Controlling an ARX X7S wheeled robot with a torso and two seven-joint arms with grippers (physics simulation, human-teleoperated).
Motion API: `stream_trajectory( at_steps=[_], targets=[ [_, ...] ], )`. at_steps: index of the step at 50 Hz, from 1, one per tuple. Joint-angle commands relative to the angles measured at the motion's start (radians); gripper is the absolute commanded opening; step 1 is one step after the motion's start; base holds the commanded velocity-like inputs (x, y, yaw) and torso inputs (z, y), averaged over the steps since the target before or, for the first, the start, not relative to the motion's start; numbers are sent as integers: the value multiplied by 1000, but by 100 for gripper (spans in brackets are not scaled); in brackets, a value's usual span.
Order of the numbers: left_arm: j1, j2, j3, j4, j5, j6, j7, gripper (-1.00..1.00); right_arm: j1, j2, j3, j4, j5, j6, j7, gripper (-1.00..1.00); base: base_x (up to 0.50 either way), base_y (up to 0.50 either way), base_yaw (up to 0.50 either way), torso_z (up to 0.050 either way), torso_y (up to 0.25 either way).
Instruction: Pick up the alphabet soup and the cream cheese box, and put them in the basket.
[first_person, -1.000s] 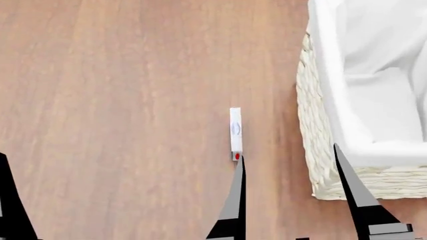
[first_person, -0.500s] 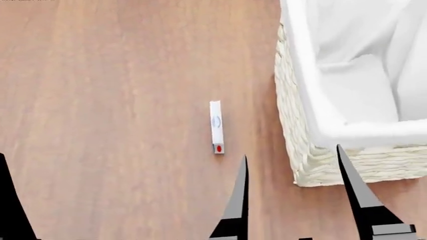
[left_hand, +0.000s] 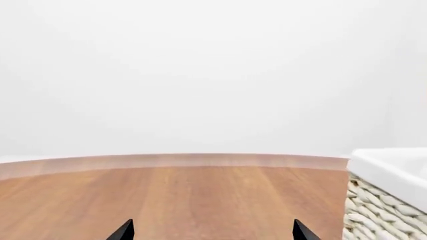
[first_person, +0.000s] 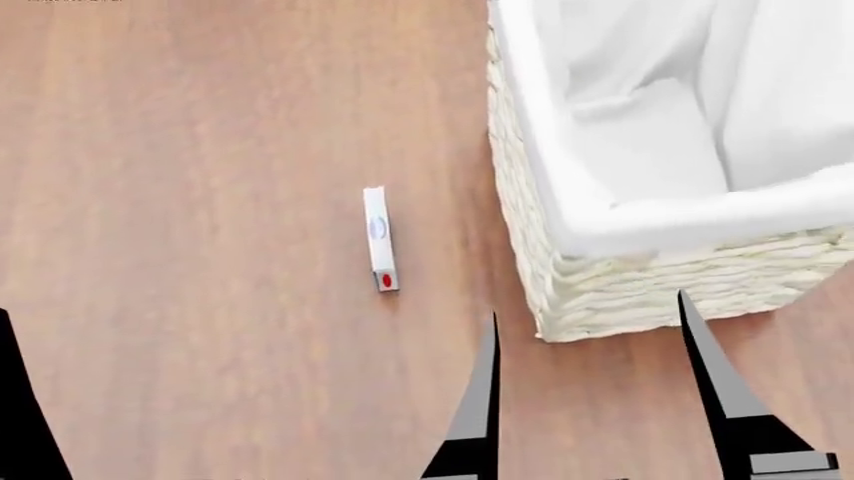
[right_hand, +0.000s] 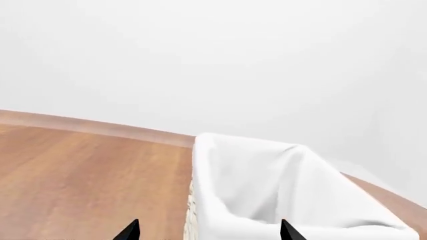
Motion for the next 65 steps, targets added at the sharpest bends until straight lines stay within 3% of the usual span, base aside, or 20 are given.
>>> stream_trajectory(
  at_steps=[1,65],
  targets=[
    [2,-5,-1,-6,-7,7,-5,100,12,4,-7,-11,1,21,6,100,0,0,-277,0,0],
    [8,-27,14,-10,-15,23,-30,100,8,36,-30,-27,3,34,42,100,-1,-4,-256,0,0]
  ],
)
